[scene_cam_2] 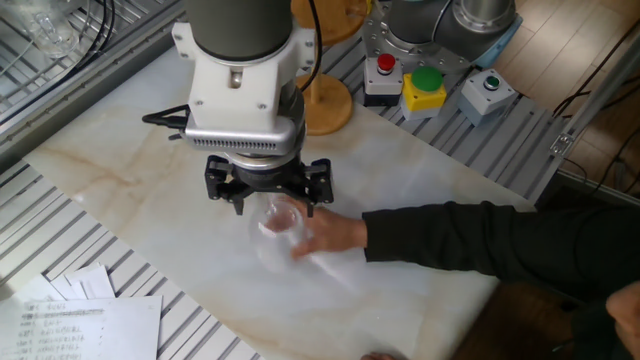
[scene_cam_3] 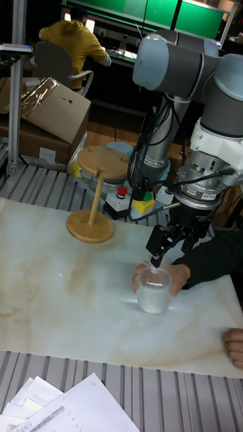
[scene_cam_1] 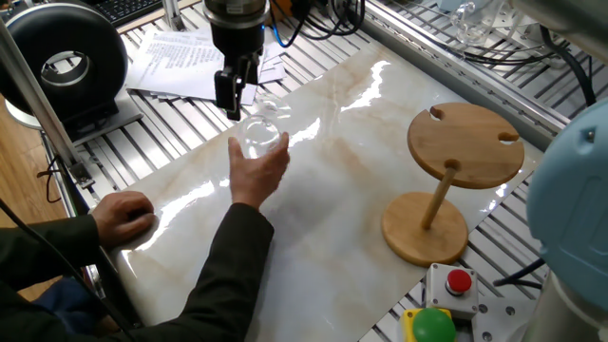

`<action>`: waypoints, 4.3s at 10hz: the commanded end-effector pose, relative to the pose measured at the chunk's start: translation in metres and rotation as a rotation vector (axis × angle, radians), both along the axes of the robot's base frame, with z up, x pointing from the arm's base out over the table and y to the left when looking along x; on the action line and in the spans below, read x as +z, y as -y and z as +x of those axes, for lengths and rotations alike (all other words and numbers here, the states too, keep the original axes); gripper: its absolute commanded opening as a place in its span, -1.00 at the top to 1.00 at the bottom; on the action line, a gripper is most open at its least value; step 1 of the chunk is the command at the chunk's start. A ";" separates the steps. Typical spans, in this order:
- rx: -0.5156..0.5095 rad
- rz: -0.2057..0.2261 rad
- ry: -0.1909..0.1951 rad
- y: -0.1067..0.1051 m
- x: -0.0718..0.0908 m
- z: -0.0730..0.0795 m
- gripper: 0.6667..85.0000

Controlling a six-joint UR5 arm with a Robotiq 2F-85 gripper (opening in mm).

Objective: Put the glass cup onto the shelf

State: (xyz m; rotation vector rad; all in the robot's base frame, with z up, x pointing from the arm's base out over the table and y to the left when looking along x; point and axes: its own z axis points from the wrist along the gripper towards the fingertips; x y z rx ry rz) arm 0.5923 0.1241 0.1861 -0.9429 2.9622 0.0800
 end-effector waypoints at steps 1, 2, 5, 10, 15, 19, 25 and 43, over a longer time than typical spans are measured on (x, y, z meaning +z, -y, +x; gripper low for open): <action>0.026 0.013 0.008 0.006 -0.004 -0.002 -1.00; 0.031 0.024 0.011 0.006 -0.006 -0.003 -1.00; 0.031 0.026 0.013 0.007 -0.008 -0.004 -1.00; 0.035 0.025 0.024 0.008 -0.010 -0.001 -1.00; 0.030 0.016 0.029 0.011 -0.013 0.000 -0.70; -0.092 0.003 -0.011 0.007 -0.008 -0.004 0.99; -0.059 -0.027 -0.042 0.024 0.017 -0.012 0.99; 0.452 -0.239 0.045 0.182 0.081 -0.060 0.99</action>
